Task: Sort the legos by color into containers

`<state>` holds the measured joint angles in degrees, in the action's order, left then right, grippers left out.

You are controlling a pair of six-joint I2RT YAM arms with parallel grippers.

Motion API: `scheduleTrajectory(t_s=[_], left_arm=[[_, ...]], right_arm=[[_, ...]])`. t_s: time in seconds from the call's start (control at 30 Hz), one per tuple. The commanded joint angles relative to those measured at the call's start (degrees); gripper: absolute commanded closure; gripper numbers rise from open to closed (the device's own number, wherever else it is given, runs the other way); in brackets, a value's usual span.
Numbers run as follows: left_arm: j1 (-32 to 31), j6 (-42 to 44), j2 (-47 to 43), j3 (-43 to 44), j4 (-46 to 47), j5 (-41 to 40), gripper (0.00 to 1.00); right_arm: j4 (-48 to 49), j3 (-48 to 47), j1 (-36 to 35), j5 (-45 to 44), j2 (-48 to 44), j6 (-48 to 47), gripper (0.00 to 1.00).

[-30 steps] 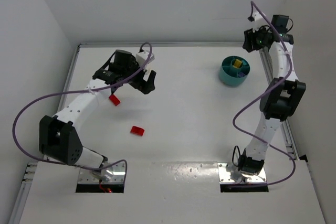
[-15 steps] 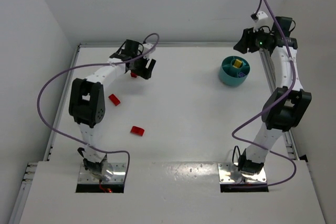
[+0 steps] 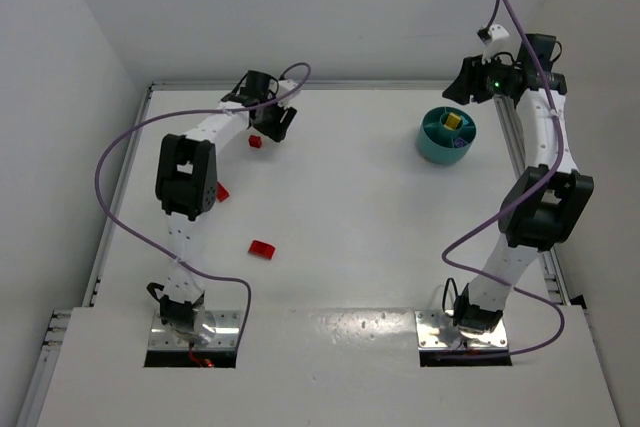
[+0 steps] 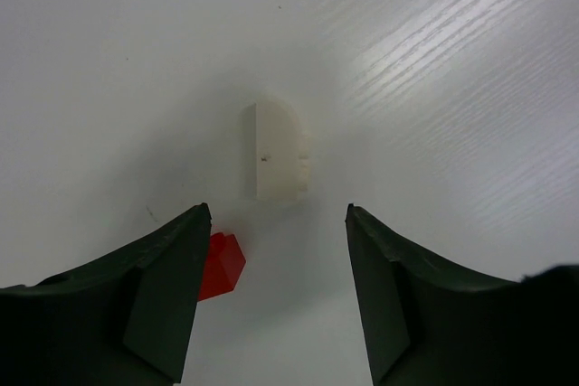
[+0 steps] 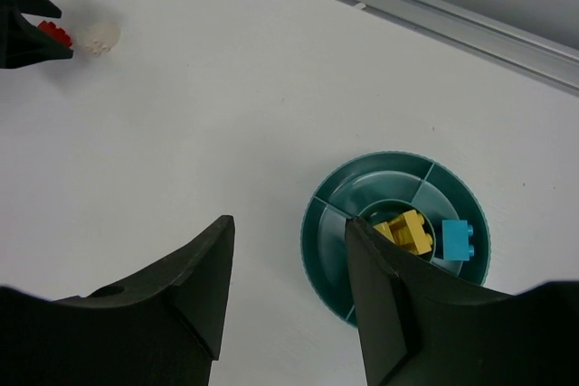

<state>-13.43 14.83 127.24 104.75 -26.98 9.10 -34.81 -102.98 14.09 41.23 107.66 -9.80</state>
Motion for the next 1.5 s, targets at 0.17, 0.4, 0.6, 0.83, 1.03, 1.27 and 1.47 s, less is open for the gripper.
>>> scheduleTrajectory(t_s=[0.17, 0.4, 0.6, 0.83, 1.03, 1.27, 1.47], left_arm=[[0.51, 1.08, 4.16, 5.2, -0.35, 0.3, 0.39], [0.51, 0.55, 7.76, 8.45, -2.11, 2.14, 0.71], [0.51, -0.75, 3.2, 6.26, -2.11, 9.16, 0.89], [-3.43, -4.63, -19.43, -8.92, 1.22, 35.49, 0.9], [-6.51, -16.49, -31.25, -22.74, 11.86, 49.07, 0.9], [-9.16, -23.08, -35.21, -24.33, 15.2, 54.08, 0.89], [-9.68, -26.16, -35.22, -25.56, 18.44, 56.37, 0.89]], right_arm=[[0.27, -0.73, -0.2, 3.06, -1.84, 0.13, 0.48], [-0.88, -2.66, -0.73, 7.36, -0.79, 0.13, 0.48], [-1.77, -0.13, -2.57, 16.66, -0.25, 4.08, 0.48], [5.89, 10.68, -9.32, 26.26, -3.15, 15.95, 0.43], [3.61, 11.4, -13.47, 32.24, -3.68, 14.64, 0.35], [7.89, 12.01, -19.52, 38.56, -5.7, 17.97, 0.35], [11.77, 13.95, -22.43, 39.89, -8.86, 20.44, 0.35]])
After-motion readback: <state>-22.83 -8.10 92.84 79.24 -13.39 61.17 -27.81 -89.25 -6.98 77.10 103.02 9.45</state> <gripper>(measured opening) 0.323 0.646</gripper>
